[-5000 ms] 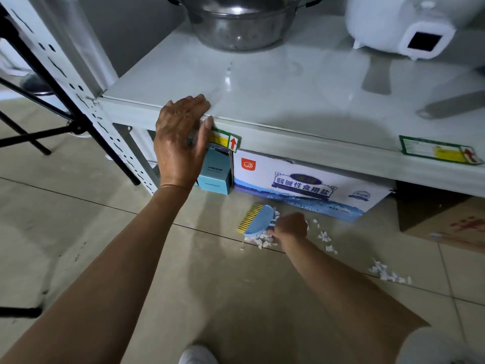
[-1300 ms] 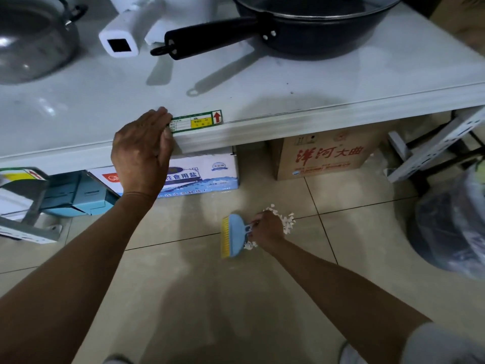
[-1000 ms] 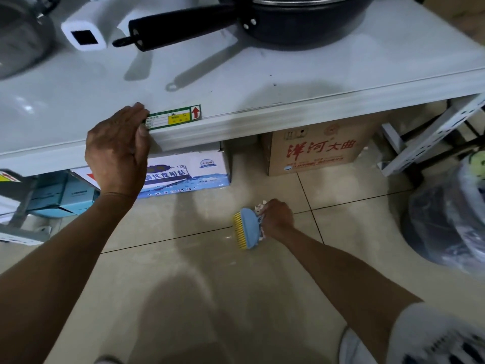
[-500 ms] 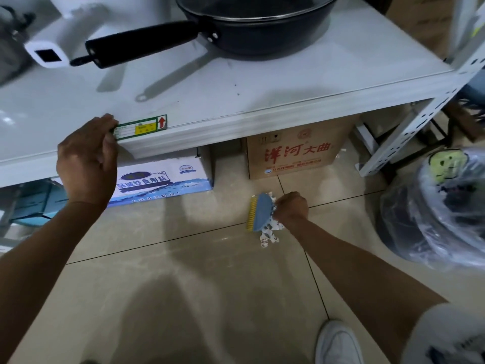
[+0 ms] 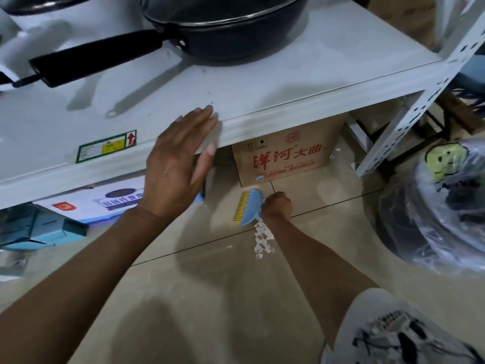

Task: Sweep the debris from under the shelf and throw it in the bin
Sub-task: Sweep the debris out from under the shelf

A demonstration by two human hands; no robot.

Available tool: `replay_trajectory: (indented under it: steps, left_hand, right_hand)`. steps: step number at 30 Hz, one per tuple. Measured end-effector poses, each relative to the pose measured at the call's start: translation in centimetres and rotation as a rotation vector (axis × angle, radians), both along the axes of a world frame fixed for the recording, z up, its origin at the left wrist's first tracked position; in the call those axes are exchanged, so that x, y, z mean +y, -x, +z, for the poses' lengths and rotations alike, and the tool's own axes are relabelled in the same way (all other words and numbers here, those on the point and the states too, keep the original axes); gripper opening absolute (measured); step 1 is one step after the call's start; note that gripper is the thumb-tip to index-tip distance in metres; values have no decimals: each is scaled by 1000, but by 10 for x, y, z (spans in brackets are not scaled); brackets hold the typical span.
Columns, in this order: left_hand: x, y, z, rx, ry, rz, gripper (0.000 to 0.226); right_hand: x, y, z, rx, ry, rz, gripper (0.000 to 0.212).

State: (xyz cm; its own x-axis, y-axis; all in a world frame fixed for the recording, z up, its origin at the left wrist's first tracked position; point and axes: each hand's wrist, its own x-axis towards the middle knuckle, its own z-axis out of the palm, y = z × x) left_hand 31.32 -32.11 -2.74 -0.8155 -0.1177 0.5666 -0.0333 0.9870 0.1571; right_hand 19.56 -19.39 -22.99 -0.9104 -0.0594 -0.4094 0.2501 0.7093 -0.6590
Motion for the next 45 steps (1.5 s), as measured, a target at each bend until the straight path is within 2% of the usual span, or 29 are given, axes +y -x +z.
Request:
replay_trajectory:
  steps: [6,12,15,19,23,33,39,43,45]
  left_hand:
    - [29,71,-3,-25,-32,-29,42]
    - [39,95,-15,12,29,17,40]
    - [41,98,-22,91,55,53,38]
    - [47,104,-31,218,83,115,32]
    - [45,106,-35,260,102,126,31]
    - [45,106,-37,282,123,130,31]
    - [46,106,-38,278,108,134,32]
    - [46,107,-39,292,113,129,32]
    - [45,108,-40,293,125,129,31]
  right_hand:
    - [49,13,-6,-13,-76,-97,27]
    - [80,2,-5,-59,-100,-110,20]
    - [73,-18,-1,-23,-68,6,16]
    - [60,-63,-2,-16,31,302,24]
    - [63,-71,-11,30,-20,472,27]
    - [114,-3,0,69,-193,262,23]
    - [112,6,12,-10,-129,183,27]
    - [83,19,16,-45,-25,26,20]
    - [72,24,15,-49,-11,-68,26]
